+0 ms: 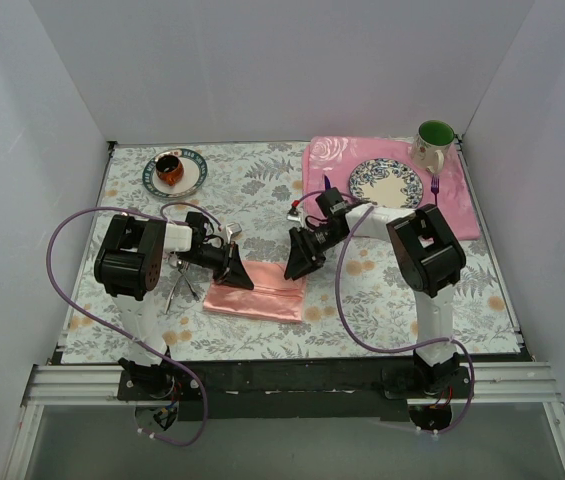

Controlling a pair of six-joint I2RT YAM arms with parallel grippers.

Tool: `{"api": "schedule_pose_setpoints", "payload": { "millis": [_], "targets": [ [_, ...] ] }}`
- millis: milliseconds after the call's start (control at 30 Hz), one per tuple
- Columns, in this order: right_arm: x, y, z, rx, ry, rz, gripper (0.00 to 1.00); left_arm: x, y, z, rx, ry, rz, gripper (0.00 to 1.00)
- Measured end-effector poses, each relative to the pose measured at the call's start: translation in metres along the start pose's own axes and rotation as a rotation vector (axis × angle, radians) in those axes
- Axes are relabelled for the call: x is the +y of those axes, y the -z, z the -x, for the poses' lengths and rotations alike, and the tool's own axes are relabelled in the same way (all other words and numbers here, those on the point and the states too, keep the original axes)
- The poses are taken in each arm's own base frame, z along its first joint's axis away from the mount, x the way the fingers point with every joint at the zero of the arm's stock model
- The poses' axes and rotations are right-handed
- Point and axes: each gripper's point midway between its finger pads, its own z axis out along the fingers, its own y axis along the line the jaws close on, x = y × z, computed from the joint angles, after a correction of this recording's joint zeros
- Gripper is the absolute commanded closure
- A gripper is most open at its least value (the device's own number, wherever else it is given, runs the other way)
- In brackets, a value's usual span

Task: Fold the napkin into a case and place the utensils inside
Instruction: Smooth out the 2/3-rectangle-folded napkin.

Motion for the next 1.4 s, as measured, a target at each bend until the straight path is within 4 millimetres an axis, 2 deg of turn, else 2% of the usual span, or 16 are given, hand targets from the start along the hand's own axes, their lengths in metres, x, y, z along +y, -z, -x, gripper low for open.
{"api": "schedule_pose_setpoints", "payload": {
  "millis": [167, 333, 500, 667, 733, 800, 867, 967, 1067, 1133, 1200, 1267, 1300, 1400],
  "targets": [
    [-0.012, -0.009, -0.025, 0.048, -0.120, 0.031, 0.37, 0.001, 0.000, 0.000, -0.001, 0.000, 0.001, 1.00],
    [-0.013, -0.010, -0.025, 0.059, -0.172, 0.068, 0.37, 0.001, 0.001, 0.000, -0.005, 0.002, -0.006, 1.00],
    [-0.018, -0.008, -0.011, 0.077, -0.207, 0.045, 0.37, 0.002, 0.005, 0.004, -0.025, 0.016, -0.014, 1.00],
    [-0.030, 0.002, 0.021, 0.048, -0.145, -0.006, 0.39, 0.004, 0.013, 0.016, -0.068, 0.018, -0.028, 1.00],
    [-0.034, 0.006, 0.026, 0.036, -0.115, -0.022, 0.41, 0.003, 0.015, 0.020, -0.081, 0.006, -0.033, 0.91],
    [-0.036, 0.008, 0.026, 0.036, -0.100, -0.026, 0.43, 0.001, 0.018, 0.022, -0.091, -0.019, -0.032, 0.87],
    [-0.037, 0.008, 0.025, 0.037, -0.090, -0.026, 0.51, -0.006, 0.023, 0.024, -0.107, -0.067, -0.025, 0.78],
    [-0.042, 0.007, 0.021, 0.038, -0.080, -0.032, 0.62, -0.028, 0.039, 0.031, -0.166, -0.222, 0.031, 0.71],
    [-0.046, 0.006, 0.015, 0.039, -0.096, -0.034, 0.65, -0.066, 0.050, 0.034, -0.249, -0.549, 0.163, 0.57],
    [-0.047, 0.006, 0.015, 0.039, -0.102, -0.036, 0.66, -0.096, 0.038, 0.020, -0.275, -0.835, 0.254, 0.55],
    [-0.048, 0.006, 0.015, 0.037, -0.102, -0.037, 0.66, -0.124, 0.014, -0.014, -0.261, -1.111, 0.275, 0.55],
    [-0.049, 0.006, 0.015, 0.037, -0.104, -0.042, 0.66, -0.124, -0.008, -0.047, -0.215, -1.306, 0.311, 0.56],
    [-0.049, 0.006, 0.015, 0.037, -0.105, -0.043, 0.66, -0.116, -0.014, -0.054, -0.196, -1.346, 0.341, 0.57],
    [-0.049, 0.006, 0.015, 0.036, -0.108, -0.044, 0.67, -0.074, -0.025, -0.057, -0.120, -1.406, 0.506, 0.59]
  ]
}}
